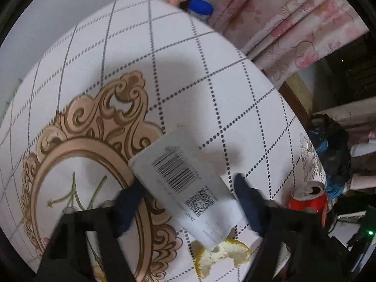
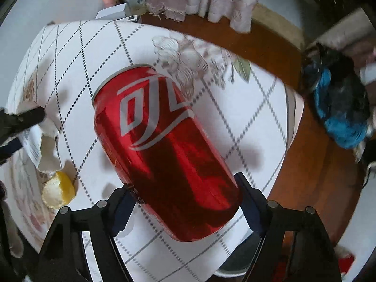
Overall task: Collect trash
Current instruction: 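Grasp the white barcode box with the left tool while the right tool grasps the red cola can, then carry the box and can over the bin and open both tools to drop them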
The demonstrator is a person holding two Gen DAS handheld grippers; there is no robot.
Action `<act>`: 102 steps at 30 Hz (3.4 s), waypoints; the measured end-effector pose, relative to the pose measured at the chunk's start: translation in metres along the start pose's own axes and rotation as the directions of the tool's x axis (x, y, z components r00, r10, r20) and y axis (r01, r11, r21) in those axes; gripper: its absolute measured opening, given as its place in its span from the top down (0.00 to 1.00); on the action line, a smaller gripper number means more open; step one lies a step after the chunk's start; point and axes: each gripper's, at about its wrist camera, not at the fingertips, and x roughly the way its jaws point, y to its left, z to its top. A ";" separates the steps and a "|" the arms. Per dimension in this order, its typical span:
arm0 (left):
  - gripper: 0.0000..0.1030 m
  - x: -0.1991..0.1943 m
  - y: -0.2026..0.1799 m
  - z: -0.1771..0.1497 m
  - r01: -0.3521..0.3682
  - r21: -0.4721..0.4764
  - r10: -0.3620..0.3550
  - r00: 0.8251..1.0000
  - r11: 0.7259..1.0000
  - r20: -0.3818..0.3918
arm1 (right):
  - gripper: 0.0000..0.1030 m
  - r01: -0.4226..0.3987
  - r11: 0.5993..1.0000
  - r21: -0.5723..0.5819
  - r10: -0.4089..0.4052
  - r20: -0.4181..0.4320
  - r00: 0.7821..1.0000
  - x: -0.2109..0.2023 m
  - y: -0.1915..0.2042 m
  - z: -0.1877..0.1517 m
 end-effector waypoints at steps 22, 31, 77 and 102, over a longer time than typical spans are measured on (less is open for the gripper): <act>0.47 -0.004 0.011 -0.008 -0.106 0.338 0.091 0.994 0.935 0.060 | 0.19 0.079 0.997 -0.022 -0.077 0.087 0.993 -0.005 0.021 -0.006; 0.49 -0.032 0.019 -0.017 -0.138 0.366 0.086 0.984 0.920 0.155 | 0.23 0.047 0.998 0.051 -0.053 0.129 0.990 -0.011 0.025 -0.014; 0.34 0.028 -0.287 -0.335 0.244 0.831 -0.046 0.966 0.501 -0.256 | 0.34 -0.382 0.492 0.782 0.082 0.396 0.915 0.050 -0.278 -0.454; 0.03 0.033 -0.244 -0.340 0.015 0.870 0.055 0.997 0.493 -0.048 | 0.00 -0.167 0.582 0.796 0.048 0.172 0.984 0.086 -0.253 -0.424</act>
